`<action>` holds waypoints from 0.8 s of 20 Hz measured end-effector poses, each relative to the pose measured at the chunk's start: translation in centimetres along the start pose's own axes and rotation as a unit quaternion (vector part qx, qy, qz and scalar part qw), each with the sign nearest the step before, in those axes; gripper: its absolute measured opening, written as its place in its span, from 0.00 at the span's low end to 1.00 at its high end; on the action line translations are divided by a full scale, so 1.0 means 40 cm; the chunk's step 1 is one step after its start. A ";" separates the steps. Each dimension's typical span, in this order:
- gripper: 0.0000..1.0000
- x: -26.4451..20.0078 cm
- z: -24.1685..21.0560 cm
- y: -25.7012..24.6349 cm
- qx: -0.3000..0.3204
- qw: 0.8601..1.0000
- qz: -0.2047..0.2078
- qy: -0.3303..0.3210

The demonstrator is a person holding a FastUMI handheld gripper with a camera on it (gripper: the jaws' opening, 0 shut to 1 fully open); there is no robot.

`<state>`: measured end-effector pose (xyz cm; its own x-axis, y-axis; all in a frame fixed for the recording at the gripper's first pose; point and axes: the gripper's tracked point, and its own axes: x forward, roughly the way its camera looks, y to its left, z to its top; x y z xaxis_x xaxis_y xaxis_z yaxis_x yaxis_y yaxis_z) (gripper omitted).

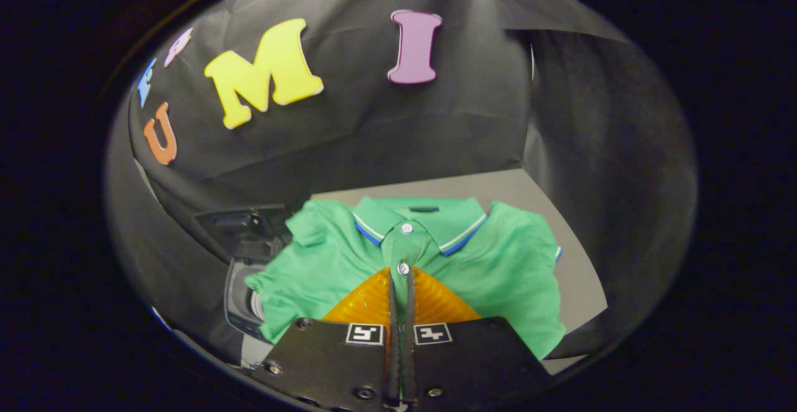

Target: Put the clothes into the washing machine and then close the washing machine lid.

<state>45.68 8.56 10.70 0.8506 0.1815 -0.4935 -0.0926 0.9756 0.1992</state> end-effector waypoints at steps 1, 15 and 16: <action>0.05 -0.025 0.017 0.024 -0.004 1.000 0.008 -0.018; 0.05 -0.398 0.187 0.427 -0.022 0.972 0.129 -0.198; 0.05 -0.425 0.197 0.454 -0.028 0.969 0.135 -0.205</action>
<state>33.60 22.23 29.38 0.9247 0.3776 -0.0487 -0.3585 0.9066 0.2226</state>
